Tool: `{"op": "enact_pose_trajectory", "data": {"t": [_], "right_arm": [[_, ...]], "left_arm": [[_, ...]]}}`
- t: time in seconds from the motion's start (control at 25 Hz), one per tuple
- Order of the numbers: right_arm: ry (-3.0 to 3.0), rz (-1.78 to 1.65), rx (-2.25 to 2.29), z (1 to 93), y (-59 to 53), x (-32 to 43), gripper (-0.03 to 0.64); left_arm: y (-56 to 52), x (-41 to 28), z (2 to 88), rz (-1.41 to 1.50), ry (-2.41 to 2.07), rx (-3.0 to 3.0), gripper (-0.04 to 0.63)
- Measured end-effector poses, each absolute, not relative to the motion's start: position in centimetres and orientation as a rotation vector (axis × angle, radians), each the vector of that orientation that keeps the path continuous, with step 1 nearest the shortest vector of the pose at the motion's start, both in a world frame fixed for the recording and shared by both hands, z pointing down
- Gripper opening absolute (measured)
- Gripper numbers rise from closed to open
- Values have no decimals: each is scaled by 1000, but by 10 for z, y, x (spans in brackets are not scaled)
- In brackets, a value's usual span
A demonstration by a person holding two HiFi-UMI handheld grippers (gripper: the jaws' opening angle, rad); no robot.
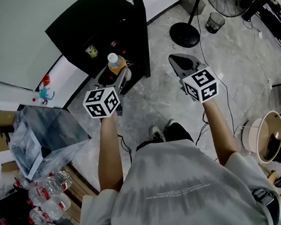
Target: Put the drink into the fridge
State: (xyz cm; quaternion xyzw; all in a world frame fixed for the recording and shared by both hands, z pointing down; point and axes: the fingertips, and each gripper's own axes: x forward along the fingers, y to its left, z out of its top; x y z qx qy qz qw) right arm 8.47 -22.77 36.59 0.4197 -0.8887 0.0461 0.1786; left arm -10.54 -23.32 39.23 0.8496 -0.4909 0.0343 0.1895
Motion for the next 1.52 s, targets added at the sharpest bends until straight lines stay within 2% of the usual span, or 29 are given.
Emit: {"op": "enact_pose_trajectory", "data": {"t": [0.56,1.0,1.52], "right_arm": [[-2573,277,1087,404,-312,68,2],[-2511,236,1041,455,-395,51,2],[-2465,249,1145,516,-426,91,2]], "left_arm": [[-303,-110,435,50,-1412,2245,287],[-389,-105,489,8,-1506,2252,287],[-483,-147,565,-94,-1695,2155,287]]}}
